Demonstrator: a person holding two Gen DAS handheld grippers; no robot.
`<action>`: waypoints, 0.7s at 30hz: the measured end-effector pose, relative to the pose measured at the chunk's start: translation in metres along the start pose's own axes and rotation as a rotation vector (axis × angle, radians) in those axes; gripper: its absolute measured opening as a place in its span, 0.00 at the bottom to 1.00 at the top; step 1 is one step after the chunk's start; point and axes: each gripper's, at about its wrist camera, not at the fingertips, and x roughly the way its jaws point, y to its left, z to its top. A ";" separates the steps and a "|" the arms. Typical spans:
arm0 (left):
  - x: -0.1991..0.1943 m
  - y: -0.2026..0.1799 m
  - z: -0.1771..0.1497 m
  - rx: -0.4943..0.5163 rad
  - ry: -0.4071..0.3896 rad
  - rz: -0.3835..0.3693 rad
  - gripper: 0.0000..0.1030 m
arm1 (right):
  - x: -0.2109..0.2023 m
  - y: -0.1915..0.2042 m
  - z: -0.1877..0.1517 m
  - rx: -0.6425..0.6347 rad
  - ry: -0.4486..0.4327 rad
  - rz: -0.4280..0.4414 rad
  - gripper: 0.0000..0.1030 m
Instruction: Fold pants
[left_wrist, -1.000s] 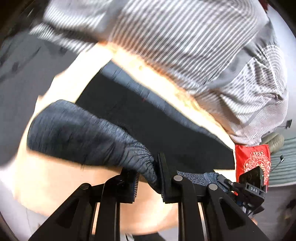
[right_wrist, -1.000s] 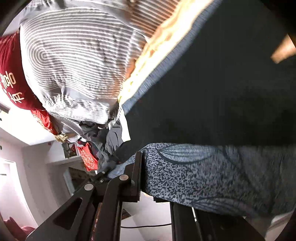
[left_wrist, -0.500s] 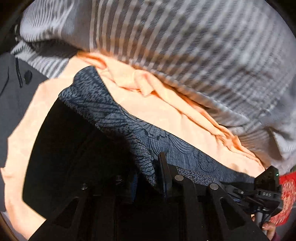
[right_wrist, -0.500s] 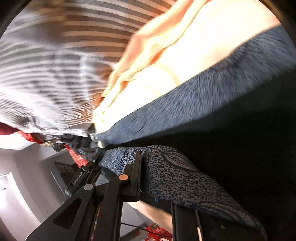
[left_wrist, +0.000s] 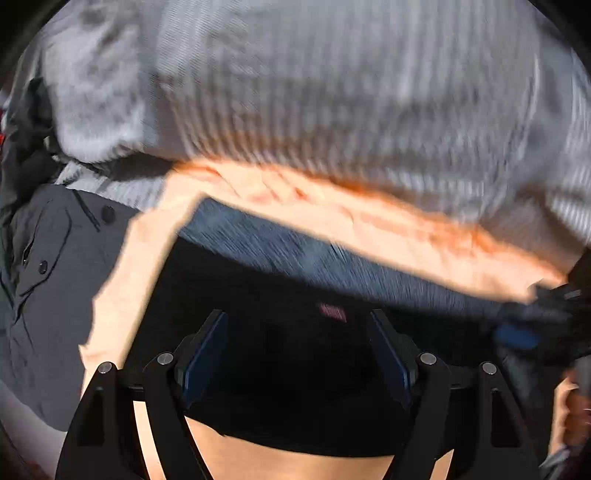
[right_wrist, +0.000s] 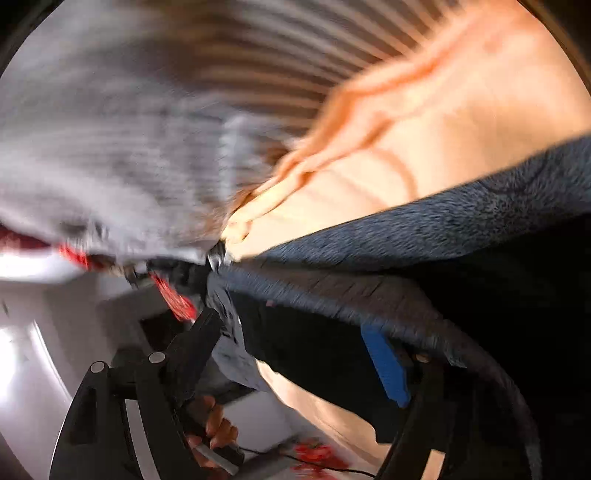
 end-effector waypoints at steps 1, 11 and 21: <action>0.007 -0.008 -0.005 0.011 0.013 0.008 0.75 | -0.006 0.011 -0.008 -0.064 -0.008 -0.038 0.79; 0.040 -0.044 -0.025 0.071 0.062 0.152 0.77 | -0.016 -0.010 -0.034 -0.277 0.041 -0.384 0.61; -0.002 -0.092 -0.068 0.197 0.095 0.038 0.77 | -0.114 -0.010 -0.108 -0.273 -0.191 -0.475 0.78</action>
